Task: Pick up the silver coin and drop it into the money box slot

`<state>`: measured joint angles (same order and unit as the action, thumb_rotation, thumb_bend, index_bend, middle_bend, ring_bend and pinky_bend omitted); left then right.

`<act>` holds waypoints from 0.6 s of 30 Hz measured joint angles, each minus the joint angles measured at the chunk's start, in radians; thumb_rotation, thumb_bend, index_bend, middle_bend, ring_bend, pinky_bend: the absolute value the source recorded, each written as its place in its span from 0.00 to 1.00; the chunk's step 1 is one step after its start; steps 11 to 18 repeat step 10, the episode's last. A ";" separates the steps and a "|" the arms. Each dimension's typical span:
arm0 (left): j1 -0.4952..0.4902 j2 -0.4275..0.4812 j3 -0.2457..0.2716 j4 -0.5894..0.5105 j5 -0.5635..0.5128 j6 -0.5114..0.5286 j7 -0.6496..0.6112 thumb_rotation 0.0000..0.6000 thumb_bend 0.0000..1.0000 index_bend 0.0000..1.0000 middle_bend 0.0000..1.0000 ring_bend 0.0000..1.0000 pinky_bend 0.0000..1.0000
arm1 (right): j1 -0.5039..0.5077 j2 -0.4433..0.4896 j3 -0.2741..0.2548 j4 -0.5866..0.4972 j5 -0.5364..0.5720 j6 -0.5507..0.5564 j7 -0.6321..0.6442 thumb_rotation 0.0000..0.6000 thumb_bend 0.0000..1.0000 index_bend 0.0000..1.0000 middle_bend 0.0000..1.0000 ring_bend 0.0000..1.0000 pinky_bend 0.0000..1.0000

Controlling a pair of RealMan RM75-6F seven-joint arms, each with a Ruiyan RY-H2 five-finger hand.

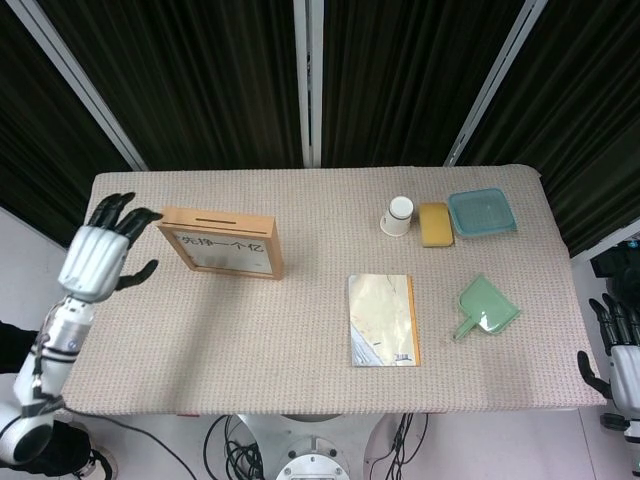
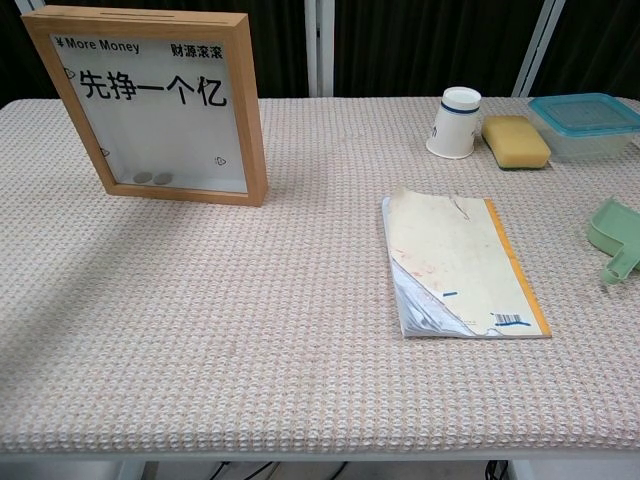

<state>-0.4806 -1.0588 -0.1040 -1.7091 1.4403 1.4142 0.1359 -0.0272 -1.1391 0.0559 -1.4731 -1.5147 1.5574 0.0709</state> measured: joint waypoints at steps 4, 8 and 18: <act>0.157 -0.011 0.093 0.047 0.068 0.136 0.007 1.00 0.21 0.20 0.16 0.01 0.09 | -0.003 -0.014 -0.004 0.010 -0.015 0.019 -0.018 1.00 0.37 0.00 0.00 0.00 0.00; 0.260 -0.029 0.169 0.113 0.063 0.156 -0.026 1.00 0.20 0.16 0.12 0.00 0.07 | -0.007 -0.031 -0.007 0.022 -0.016 0.023 -0.022 1.00 0.37 0.00 0.00 0.00 0.00; 0.286 -0.039 0.185 0.137 0.055 0.148 -0.051 1.00 0.20 0.16 0.12 0.00 0.07 | -0.009 -0.036 -0.009 0.027 -0.016 0.023 -0.018 1.00 0.37 0.00 0.00 0.00 0.00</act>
